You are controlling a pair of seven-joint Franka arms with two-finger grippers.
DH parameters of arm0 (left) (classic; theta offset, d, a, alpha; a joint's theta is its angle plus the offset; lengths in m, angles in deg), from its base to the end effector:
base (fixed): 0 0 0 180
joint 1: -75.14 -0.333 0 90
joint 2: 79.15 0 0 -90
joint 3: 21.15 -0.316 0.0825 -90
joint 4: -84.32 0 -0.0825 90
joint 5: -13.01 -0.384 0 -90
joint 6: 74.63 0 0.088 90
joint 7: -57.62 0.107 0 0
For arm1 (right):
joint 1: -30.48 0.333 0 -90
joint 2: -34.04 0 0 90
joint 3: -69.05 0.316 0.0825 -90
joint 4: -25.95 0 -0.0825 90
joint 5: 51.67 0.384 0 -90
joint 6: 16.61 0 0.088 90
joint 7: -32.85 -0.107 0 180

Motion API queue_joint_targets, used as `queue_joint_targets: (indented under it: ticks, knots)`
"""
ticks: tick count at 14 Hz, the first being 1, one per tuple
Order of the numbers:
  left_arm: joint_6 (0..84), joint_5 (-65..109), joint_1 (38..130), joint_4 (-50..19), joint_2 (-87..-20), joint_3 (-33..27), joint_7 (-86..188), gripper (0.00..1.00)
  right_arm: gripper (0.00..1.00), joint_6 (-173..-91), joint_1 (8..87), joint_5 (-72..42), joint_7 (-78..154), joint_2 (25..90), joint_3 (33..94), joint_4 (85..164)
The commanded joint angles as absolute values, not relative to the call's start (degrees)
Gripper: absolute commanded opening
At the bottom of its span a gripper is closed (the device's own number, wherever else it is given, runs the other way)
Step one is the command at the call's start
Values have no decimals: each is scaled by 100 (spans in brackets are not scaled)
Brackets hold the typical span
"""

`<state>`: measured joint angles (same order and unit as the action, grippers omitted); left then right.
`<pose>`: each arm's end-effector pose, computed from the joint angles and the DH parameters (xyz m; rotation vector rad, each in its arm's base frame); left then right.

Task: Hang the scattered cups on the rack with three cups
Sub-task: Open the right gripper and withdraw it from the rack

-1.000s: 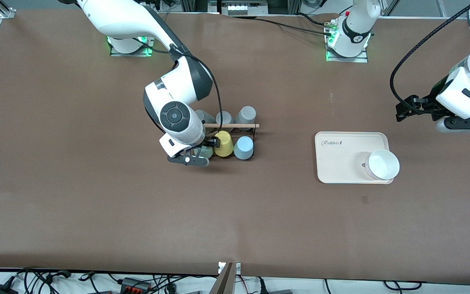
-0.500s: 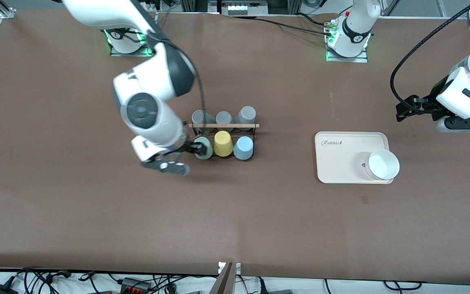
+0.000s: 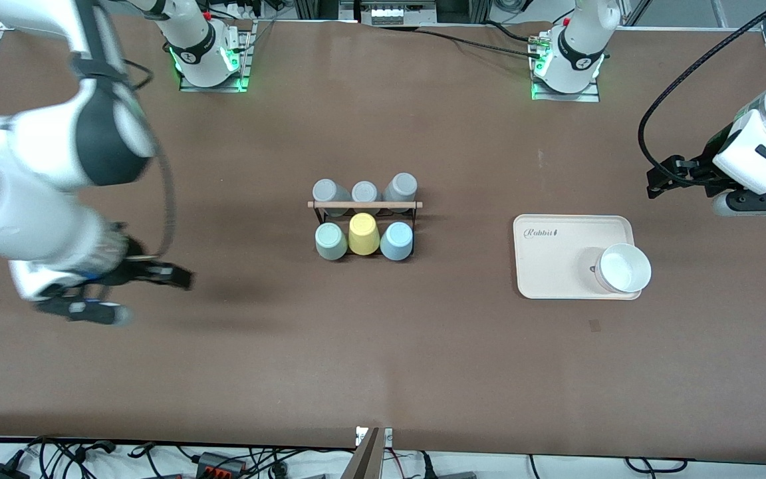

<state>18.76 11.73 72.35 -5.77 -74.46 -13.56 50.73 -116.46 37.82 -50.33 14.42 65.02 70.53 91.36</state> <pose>0.5812 -0.0436 0.5827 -3.1271 -0.0551 0.0348 0.7104 0.1074 0.4994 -3.0792 0.2703 -0.0778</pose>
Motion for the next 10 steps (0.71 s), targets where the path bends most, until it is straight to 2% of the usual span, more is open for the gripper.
queue_joint_targets:
  ticks: [1, 3, 6, 10]
  knots:
    - [1871, 1126, 7180, -638, -7537, -1315, 5217, 100, 100, -11522, 3349, -5131, 1816, 6217, 7177, 9161]
    - [1871, 1126, 7180, -647, -7537, -1315, 5217, 100, 100, -11470, 3033, -5132, 2087, 6033, 7177, 9257]
    - [1888, 1126, 7136, -717, -7581, -1315, 5418, 100, 100, -11548, 2820, -5132, 2940, 5488, 7055, 9916]
    - [1941, 1126, 7048, -752, -7616, -1306, 5489, 100, 100, -11408, 2855, -5132, 3644, 5153, 6729, 9925]
